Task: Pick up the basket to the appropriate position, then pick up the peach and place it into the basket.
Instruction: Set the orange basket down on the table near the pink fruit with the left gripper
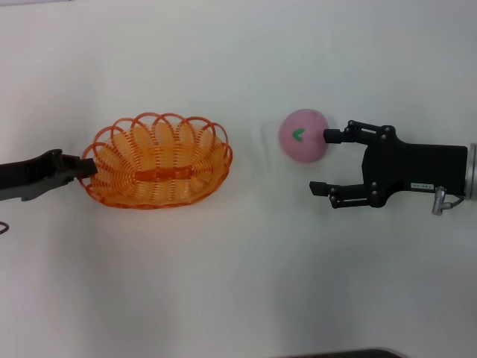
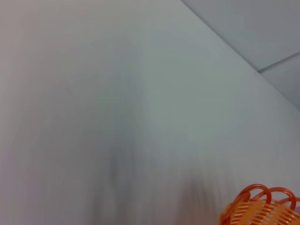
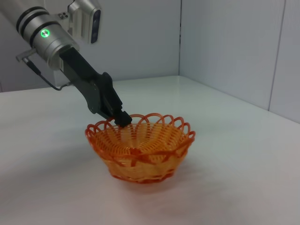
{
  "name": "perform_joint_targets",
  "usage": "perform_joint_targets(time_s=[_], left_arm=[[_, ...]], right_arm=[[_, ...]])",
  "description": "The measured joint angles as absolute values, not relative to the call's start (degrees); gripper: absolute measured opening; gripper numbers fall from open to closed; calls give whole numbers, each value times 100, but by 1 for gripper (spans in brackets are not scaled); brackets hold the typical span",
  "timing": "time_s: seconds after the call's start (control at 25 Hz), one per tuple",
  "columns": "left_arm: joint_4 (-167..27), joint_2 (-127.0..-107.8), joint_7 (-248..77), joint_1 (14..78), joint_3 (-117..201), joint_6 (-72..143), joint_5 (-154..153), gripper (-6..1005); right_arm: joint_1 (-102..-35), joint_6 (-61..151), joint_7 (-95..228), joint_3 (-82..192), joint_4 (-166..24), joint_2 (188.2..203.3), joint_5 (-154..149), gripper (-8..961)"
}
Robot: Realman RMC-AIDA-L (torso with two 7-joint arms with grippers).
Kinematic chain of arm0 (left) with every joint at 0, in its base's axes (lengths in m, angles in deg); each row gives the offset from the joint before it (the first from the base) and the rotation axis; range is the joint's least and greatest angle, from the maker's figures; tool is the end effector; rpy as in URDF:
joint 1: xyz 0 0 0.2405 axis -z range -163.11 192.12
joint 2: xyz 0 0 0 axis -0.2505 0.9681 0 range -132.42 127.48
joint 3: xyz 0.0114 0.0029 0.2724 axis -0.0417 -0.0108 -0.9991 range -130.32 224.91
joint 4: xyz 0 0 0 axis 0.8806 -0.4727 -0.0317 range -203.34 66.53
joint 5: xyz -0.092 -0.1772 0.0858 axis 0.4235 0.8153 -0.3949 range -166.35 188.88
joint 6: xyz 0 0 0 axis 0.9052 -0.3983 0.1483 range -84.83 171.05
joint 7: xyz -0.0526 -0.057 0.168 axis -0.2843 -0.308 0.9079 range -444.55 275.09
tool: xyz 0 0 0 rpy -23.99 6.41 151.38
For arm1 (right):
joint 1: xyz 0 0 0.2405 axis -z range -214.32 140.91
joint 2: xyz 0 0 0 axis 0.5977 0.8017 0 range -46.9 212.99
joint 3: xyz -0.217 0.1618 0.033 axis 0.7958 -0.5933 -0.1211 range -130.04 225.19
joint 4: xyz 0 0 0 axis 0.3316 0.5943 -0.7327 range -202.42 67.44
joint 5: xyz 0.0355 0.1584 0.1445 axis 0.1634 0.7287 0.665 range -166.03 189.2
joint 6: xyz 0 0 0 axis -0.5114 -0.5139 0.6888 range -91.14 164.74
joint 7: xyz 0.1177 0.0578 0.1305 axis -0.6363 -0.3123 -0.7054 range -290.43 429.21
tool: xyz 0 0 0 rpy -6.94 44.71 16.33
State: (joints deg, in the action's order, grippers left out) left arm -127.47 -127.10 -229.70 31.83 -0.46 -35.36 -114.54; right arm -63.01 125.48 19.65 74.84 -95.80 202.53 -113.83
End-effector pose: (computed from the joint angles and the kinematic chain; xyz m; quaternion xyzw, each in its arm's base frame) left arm -0.3235 0.3312 -0.0395 -0.7018 -0.6726 -0.1727 0.1586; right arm 0.3168 0.3116 -0.0665 -0.9579 0.1031 0.2016 0.1766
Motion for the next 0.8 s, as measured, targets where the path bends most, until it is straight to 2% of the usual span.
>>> perform_joint_targets(time_s=[0.8], left_arm=[[-13063,-12710,-23224,2795,-960,-3001,-11146,39]], right_arm=[[-6298,12504,1965,7482,-9568,20258,-11383,930]])
